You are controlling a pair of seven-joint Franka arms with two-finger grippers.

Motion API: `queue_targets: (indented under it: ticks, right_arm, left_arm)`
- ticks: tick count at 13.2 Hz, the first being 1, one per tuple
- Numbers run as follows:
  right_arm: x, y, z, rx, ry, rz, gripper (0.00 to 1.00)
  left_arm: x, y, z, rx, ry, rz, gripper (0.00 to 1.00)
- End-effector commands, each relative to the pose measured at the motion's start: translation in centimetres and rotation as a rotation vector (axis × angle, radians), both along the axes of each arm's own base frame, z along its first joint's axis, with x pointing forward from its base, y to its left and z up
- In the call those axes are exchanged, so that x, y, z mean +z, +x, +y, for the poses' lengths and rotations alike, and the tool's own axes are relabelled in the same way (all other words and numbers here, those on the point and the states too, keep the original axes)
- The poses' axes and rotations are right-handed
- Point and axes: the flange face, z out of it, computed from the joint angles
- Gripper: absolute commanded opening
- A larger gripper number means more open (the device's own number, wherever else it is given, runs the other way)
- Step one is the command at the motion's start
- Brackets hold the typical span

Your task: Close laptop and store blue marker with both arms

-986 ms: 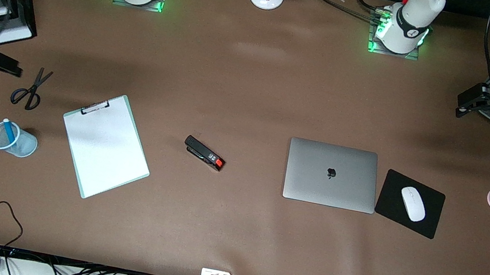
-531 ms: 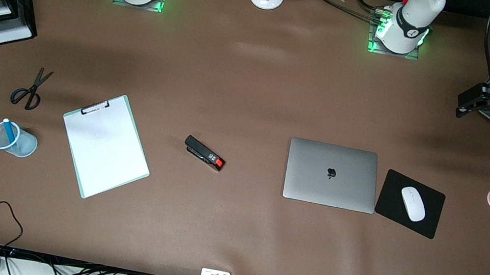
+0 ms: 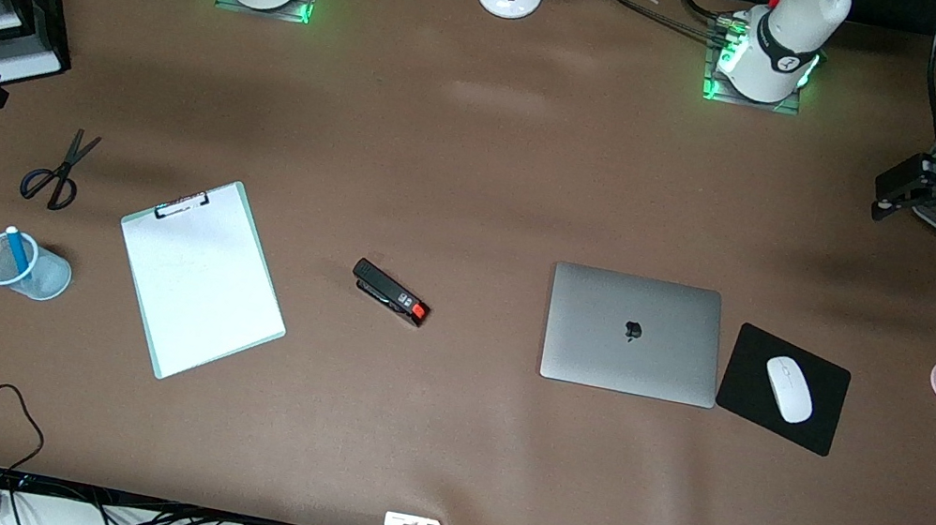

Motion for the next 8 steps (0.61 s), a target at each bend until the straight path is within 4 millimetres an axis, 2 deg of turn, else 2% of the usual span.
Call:
queue_targets:
  ticks: [1, 3, 5, 8]
  right_arm:
    - [0.2, -1.1, 1.2, 0.009, -0.001, -0.002, 1.00]
    - [0.4, -1.3, 1.4, 0.014, -0.007, 0.013, 1.00]
    - [0.5, -1.3, 1.6, 0.016, -0.007, 0.013, 1.00]
    - [0.8, -1.3, 1.5, 0.009, 0.001, 0.004, 1.00]
  left_arm:
    - [0.7, -1.1, 1.1, -0.060, -0.017, 0.004, 1.00]
    - [0.6, -1.2, 0.9, -0.063, -0.027, 0.008, 1.00]
    - [0.5, -2.1, 0.7, -0.066, -0.023, 0.003, 1.00]
    - [0.8, -2.2, 0.7, -0.063, -0.023, -0.004, 1.00]
